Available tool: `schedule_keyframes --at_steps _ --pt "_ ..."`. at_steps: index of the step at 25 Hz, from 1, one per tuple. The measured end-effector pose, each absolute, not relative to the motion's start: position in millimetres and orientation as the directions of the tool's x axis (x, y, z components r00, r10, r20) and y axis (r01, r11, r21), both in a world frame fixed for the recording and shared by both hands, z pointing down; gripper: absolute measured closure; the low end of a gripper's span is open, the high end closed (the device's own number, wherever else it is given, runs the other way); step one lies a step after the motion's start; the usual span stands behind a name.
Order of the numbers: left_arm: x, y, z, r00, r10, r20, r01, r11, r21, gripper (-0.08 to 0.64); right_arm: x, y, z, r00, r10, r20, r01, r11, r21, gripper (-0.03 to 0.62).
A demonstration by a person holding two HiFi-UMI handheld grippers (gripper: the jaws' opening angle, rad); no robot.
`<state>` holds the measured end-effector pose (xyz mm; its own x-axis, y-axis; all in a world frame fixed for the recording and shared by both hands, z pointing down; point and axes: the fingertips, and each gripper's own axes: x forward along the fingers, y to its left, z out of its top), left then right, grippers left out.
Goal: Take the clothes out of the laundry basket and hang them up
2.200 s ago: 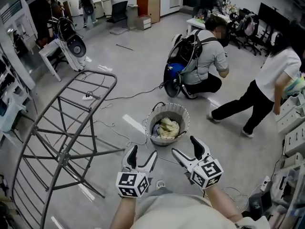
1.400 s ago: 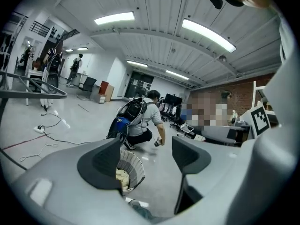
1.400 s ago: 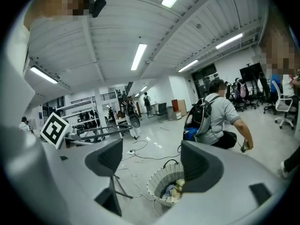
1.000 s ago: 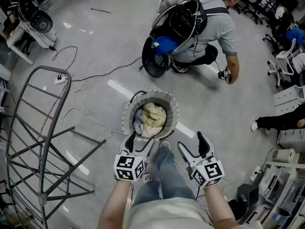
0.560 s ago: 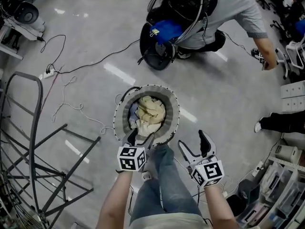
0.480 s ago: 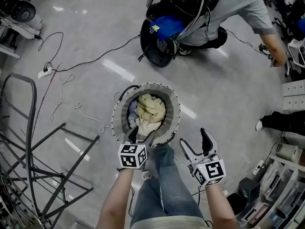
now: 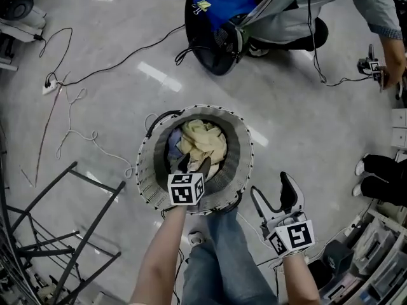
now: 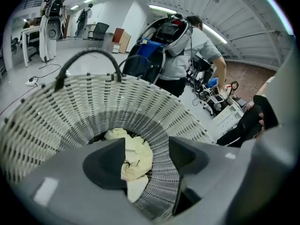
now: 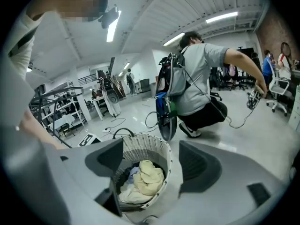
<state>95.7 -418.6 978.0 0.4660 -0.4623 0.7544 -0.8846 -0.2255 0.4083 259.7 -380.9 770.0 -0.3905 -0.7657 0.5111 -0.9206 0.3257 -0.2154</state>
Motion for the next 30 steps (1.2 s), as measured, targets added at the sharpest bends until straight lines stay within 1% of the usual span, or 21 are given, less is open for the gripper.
schedule_keyframes --at_steps 6,12,14,16,20,21,22,23,26,30 --pt "103 -438 1071 0.431 -0.440 0.788 -0.902 -0.227 0.366 0.281 279 -393 830 -0.357 -0.782 0.511 -0.934 0.303 -0.188 0.224" --pt "95 -460 1127 0.383 -0.480 0.789 -0.920 -0.119 0.374 0.281 288 -398 865 -0.353 -0.800 0.485 -0.935 0.324 -0.147 0.224" --pt "92 -462 1144 0.369 -0.478 0.797 -0.925 -0.108 0.364 0.281 293 -397 873 -0.340 -0.811 0.476 -0.939 0.316 -0.133 0.224" --pt "91 -463 1157 0.363 -0.471 0.804 -0.930 -0.128 0.345 0.287 296 -397 878 -0.330 -0.826 0.457 -0.943 0.310 -0.120 0.225" --pt "91 -460 1173 0.339 -0.468 0.816 -0.941 -0.177 0.289 0.351 301 -391 883 -0.322 -0.841 0.436 -0.945 0.311 -0.098 0.229" --pt "90 -460 1174 0.324 -0.473 0.820 -0.946 -0.183 0.268 0.410 303 -389 884 -0.317 -0.843 0.434 -0.947 0.307 -0.095 0.229" --pt "88 -460 1171 0.310 -0.481 0.820 -0.950 -0.189 0.248 0.503 304 -387 883 -0.310 -0.847 0.432 -0.949 0.300 -0.094 0.229" --pt "88 -461 1166 0.304 -0.491 0.816 -0.952 -0.196 0.236 0.531 304 -385 882 -0.303 -0.850 0.431 -0.952 0.291 -0.096 0.229" --pt "95 -459 1131 0.336 -0.526 0.781 -0.941 -0.219 0.257 0.541 300 -375 871 -0.293 -0.850 0.438 -0.956 0.272 -0.111 0.235" --pt "99 -442 1071 0.395 -0.550 0.736 -0.919 -0.240 0.314 0.543 279 -354 842 -0.316 -0.836 0.449 -0.949 0.284 -0.140 0.245"
